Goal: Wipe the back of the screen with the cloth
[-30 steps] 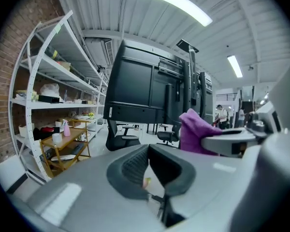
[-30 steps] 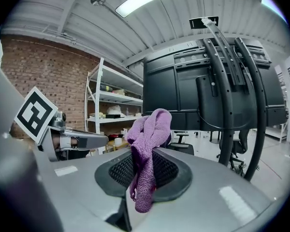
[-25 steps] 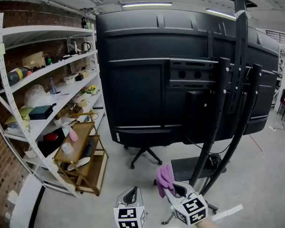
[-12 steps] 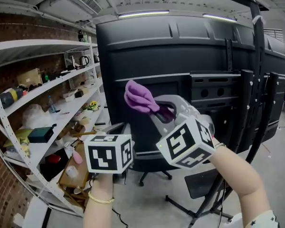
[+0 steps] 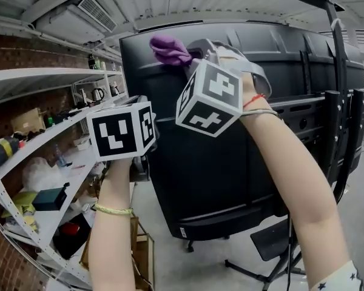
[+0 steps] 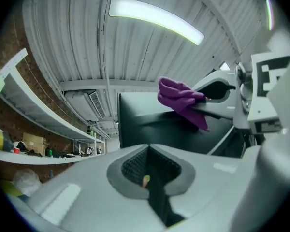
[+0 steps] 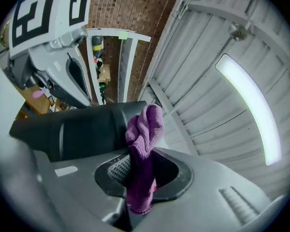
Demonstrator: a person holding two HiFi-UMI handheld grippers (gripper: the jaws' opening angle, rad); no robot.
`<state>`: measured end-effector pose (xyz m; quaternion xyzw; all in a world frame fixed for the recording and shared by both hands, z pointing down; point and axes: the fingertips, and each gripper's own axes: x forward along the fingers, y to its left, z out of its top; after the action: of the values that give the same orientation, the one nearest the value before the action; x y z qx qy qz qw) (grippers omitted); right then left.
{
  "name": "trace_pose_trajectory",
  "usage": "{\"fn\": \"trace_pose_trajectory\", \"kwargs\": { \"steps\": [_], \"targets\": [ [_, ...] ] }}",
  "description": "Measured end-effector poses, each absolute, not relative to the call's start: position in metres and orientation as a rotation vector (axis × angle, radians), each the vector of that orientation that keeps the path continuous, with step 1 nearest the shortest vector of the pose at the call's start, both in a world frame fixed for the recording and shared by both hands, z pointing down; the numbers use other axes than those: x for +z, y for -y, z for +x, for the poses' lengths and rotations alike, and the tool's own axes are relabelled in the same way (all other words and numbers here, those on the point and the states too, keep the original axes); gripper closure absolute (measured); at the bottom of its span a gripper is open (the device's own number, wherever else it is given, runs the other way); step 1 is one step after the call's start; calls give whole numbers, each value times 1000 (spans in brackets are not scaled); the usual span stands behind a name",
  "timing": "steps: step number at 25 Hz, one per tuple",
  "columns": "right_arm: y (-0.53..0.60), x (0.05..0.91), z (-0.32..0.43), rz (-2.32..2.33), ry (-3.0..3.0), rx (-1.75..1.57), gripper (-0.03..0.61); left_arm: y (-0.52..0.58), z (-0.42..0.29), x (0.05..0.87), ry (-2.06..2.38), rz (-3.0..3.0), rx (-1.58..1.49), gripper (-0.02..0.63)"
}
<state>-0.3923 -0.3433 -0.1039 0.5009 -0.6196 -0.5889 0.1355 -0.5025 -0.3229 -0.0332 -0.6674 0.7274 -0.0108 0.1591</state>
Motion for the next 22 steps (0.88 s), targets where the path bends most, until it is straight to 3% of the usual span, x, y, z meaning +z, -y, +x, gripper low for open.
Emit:
{"fn": "trace_pose_trajectory", "kwargs": {
  "steps": [5,22],
  "targets": [
    [347,-58,-400,1369,1764,-1694,514,322,-504,-5,-2053,-2005,-7,606],
    [338,219,-384,1091,1823,-1460,514,312,-455,252,-2054,-2200,-112,606]
  ]
}}
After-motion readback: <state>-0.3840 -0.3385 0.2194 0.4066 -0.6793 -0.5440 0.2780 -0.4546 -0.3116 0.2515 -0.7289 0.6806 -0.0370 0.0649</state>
